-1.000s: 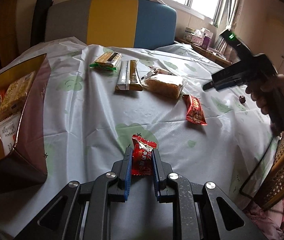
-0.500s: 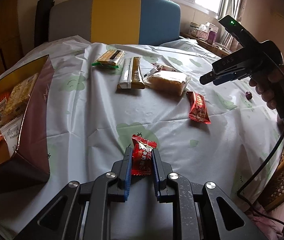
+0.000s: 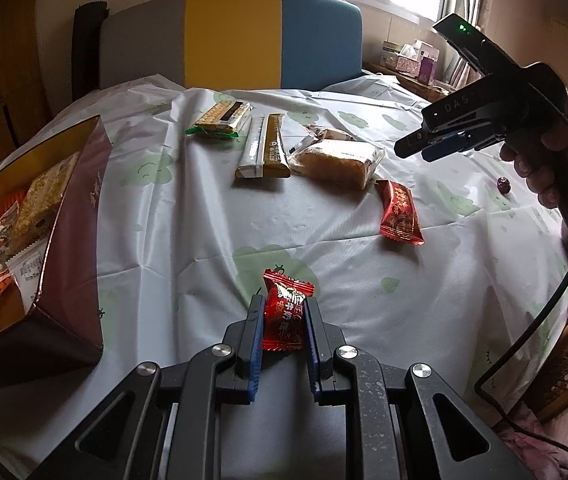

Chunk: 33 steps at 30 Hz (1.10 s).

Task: Organize snacks
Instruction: 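Grasp the pink rose-print candy with the right gripper while the left holds the red candy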

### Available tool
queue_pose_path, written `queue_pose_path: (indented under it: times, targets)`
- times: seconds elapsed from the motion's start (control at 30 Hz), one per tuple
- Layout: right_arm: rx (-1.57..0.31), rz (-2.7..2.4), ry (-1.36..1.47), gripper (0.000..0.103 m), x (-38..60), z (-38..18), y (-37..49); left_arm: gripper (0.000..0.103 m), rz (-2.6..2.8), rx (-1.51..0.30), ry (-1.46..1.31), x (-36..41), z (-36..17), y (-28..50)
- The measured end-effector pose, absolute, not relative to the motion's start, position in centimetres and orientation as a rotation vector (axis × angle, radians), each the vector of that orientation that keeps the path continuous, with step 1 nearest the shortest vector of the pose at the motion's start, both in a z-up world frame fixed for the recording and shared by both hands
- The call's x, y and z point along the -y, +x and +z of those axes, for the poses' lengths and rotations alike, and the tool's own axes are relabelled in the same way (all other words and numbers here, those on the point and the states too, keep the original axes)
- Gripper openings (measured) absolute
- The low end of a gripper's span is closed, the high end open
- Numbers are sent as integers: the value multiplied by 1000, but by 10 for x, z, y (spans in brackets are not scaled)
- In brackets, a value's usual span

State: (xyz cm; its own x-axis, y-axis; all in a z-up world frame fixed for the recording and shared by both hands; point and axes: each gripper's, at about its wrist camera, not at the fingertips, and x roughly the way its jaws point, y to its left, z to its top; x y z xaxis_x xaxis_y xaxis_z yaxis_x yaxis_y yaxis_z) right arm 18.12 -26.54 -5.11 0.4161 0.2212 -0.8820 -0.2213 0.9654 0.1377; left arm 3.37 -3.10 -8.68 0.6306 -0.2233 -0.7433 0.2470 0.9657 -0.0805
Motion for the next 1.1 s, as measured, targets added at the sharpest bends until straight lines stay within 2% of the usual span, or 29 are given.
queue_pose_path:
  times: [0.23, 0.6, 0.7, 0.83, 1.0, 1.1]
  targets:
    - [-1105, 284, 40, 51, 267, -52, 190, 19, -268, -838, 48, 32, -87, 33]
    - [-1153, 375, 489, 51, 277, -58, 228, 19, -286, -832, 11, 28, -87, 33]
    - [-1211, 368, 571, 51, 263, -73, 248, 19, -294, -835, -4, 25, -87, 33]
    - [-1193, 286, 638, 54, 251, -80, 270, 19, -305, -832, -13, 23, -88, 33]
    - [-1146, 193, 530, 54, 240, -69, 296, 19, -315, -827, -22, 22, -89, 33]
    - [-1161, 147, 337, 54, 223, -61, 306, 19, -319, -824, -30, 20, -90, 33]
